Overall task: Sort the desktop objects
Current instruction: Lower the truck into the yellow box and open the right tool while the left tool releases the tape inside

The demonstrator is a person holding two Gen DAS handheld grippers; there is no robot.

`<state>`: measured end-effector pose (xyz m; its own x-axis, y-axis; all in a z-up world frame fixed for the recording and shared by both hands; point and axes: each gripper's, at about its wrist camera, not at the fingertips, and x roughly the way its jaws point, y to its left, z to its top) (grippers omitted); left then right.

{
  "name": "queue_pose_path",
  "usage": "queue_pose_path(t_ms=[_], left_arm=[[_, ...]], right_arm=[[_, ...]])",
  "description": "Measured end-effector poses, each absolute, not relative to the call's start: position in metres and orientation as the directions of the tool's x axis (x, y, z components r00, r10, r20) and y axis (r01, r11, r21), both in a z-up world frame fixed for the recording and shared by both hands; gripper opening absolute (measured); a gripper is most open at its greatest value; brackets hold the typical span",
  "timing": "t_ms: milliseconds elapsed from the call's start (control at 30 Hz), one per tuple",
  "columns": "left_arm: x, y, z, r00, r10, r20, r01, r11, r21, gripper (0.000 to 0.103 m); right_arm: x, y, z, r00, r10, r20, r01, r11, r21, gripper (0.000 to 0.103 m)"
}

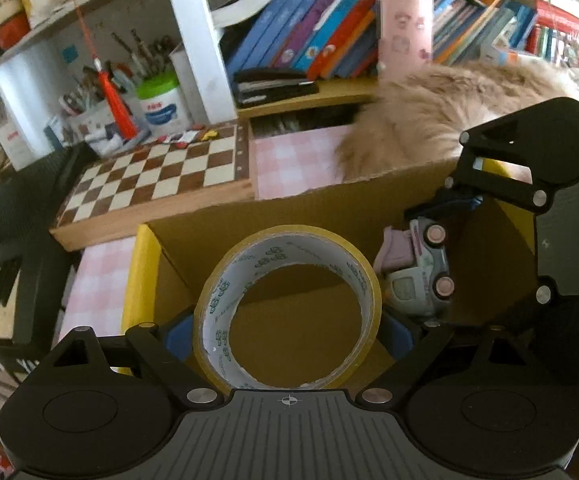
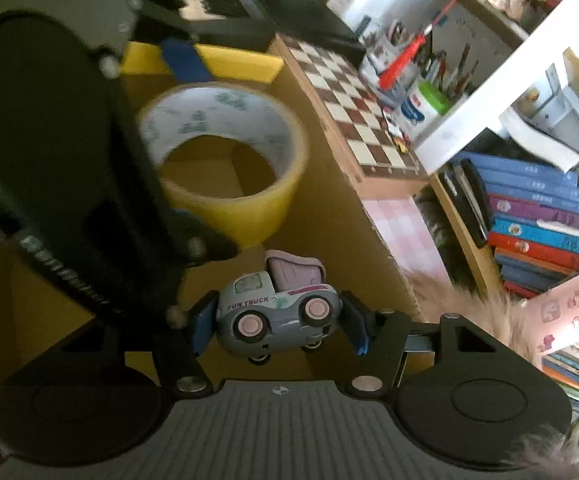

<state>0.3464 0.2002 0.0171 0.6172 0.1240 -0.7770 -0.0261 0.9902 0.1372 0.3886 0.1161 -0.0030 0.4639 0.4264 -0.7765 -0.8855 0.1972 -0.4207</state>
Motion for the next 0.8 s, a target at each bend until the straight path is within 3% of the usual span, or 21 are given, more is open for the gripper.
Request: queue_pose_path(t_ms=[333,400,500,800], left_arm=[[0.351,0.205,0.012,0.583,0.129,-0.802,-0.054,0.991,0.120,0.093],[0.351,0.204,0.012,0.586,0.144,-0.798,-0.061,0.989,0.134,0.093],[0.342,0.202,0.019,0.646,0.168,-0.745,-0.080,0.985,0.153,0.099],[0.303,0.185,0.064,0.805,0.174,-0.567,-0.074,0.978,0.194,0.102]], right_arm=[[0.388,0.134,-0.014,0.448,0.352,-0.822,-0.891,0.098,-0.444,0.060],[0.387,0.135,-0.014,0.445,0.356,-0.822,-0.892,0.102,-0.440,0.071],[0.386,0.133,-0.011,0.443,0.378,-0.813,-0.893,0.112,-0.435,0.087],[0.379,0.103,0.025,0.495,0.468,-0.732,-0.868,0.239,-0.435,0.087]])
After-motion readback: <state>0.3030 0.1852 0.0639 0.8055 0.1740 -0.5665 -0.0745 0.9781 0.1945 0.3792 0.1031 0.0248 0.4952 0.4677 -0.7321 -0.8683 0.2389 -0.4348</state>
